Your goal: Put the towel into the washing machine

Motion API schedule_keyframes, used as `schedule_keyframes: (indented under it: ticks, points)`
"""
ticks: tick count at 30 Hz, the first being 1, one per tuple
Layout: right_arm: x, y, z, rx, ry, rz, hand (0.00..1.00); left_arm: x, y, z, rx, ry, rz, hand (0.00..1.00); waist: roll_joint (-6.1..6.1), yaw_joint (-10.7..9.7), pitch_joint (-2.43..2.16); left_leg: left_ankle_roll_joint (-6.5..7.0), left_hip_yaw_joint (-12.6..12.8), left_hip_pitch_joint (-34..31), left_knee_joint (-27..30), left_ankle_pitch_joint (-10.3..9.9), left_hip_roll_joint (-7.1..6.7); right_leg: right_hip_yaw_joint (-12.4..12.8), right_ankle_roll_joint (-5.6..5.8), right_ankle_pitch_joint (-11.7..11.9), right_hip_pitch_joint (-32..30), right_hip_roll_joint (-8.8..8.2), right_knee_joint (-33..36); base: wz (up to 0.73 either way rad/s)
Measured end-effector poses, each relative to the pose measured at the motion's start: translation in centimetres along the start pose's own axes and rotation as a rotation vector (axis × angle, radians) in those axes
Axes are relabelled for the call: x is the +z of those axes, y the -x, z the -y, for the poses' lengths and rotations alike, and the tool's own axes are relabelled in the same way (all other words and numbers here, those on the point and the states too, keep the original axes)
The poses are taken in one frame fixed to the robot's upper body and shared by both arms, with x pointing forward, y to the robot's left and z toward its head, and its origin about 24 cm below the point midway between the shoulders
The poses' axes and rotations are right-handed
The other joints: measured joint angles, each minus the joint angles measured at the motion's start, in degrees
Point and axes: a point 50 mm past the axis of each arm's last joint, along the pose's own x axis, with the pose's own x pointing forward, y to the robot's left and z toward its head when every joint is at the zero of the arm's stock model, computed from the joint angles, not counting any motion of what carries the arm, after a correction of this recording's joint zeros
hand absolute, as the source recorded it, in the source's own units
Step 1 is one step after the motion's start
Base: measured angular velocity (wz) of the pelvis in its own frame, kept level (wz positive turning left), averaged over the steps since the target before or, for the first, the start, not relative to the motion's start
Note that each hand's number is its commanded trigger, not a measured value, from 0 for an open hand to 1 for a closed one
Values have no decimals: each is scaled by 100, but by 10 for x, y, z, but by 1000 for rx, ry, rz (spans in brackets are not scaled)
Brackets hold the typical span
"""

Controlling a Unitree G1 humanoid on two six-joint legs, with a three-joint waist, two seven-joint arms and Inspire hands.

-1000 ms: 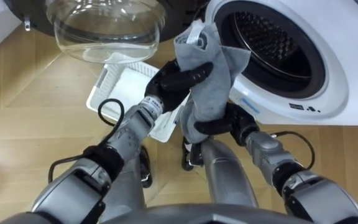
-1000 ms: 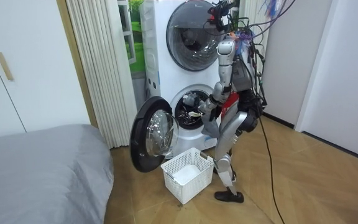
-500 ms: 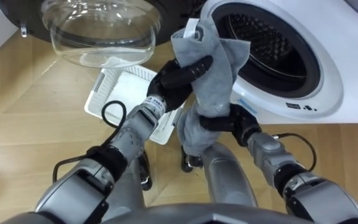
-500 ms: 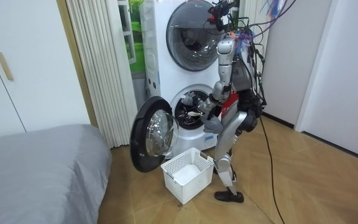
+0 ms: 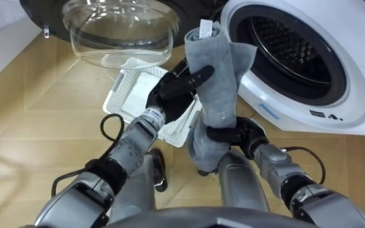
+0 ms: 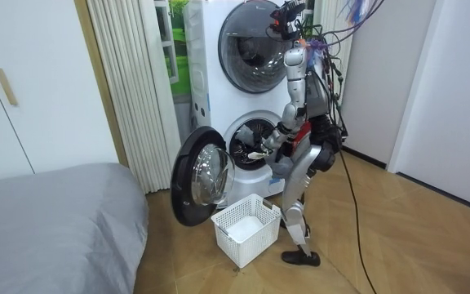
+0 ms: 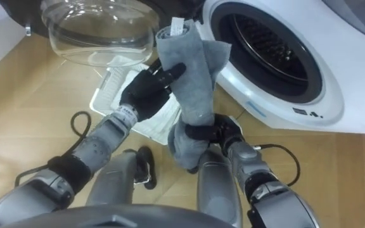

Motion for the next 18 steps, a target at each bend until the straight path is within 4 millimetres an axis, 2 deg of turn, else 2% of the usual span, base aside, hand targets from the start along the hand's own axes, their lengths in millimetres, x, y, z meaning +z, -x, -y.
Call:
schedule_keyframes:
  ticks: [2,8,11,18]
  points:
    - [-1,1,7,-24,-45,0,100,2,9,-13,52,-96,-17,0,10,141,33,-2,52,-9,-19,-1,19,11,-11,-7,-32,-6,3,-6]
    - [-3,3,20,-66,-139,0,100,6,25,-40,245,-421,-98,0,17,328,45,-8,80,-58,-92,2,7,1,-16,-14,-96,-10,0,0]
    - [-5,4,24,-85,-186,-14,100,4,29,-49,335,-541,-130,0,16,353,45,5,84,-45,-152,18,-30,-22,-5,-21,-110,-82,-4,2]
    - [-8,5,30,-138,-414,-34,100,0,35,-58,486,-605,-130,0,-15,359,63,27,85,-54,-155,33,-37,-11,19,-35,-112,-122,-3,1]
